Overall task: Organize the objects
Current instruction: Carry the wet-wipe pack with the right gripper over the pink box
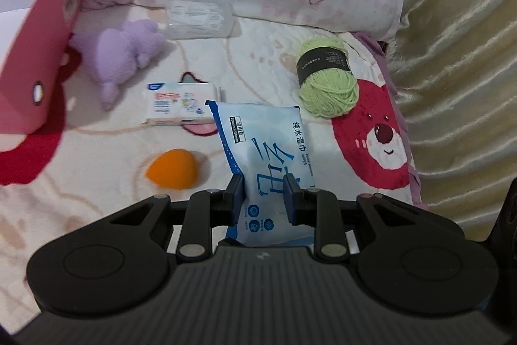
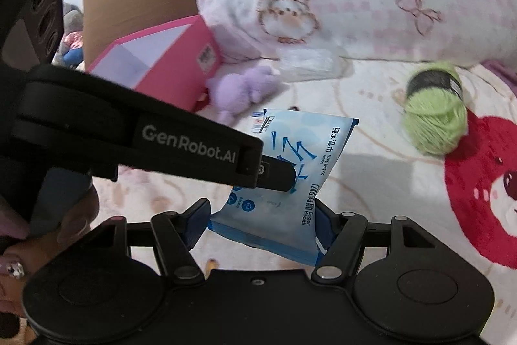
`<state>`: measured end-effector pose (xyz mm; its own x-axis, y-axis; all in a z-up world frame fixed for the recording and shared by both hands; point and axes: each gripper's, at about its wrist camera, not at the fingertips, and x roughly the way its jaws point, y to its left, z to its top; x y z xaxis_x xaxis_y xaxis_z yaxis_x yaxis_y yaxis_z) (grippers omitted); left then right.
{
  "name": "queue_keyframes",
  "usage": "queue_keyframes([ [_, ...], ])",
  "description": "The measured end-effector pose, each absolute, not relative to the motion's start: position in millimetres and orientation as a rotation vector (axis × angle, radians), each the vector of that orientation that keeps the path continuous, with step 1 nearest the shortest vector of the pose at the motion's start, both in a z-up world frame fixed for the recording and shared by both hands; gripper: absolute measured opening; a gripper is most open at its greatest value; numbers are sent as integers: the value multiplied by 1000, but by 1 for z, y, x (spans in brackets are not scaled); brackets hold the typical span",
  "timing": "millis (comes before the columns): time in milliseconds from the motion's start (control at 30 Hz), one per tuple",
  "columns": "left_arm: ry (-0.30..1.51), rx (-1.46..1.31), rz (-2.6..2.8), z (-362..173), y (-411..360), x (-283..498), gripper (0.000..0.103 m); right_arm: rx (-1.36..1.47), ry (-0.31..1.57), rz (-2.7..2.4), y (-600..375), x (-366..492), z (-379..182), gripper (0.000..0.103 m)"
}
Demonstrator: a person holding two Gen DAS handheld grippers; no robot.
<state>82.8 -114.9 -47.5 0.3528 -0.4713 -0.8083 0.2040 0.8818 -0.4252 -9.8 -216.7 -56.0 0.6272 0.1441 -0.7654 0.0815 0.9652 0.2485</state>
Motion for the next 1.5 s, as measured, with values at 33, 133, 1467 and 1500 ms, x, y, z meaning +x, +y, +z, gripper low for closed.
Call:
queue_keyframes([
  [33, 1140, -272, -439, -44, -110, 82, 25, 273, 905, 40, -213, -8, -53, 71],
  [133, 1168, -280, -418, -38, -99, 79, 24, 278, 947, 58, -202, -1, -46, 71],
  [1467, 887, -393, -283, 65, 125, 85, 24, -32, 808, 387, -63, 117, 38, 60],
  [1500, 878, -391, -279, 64, 128, 86, 24, -54, 802, 395, -60, 122, 38, 60],
])
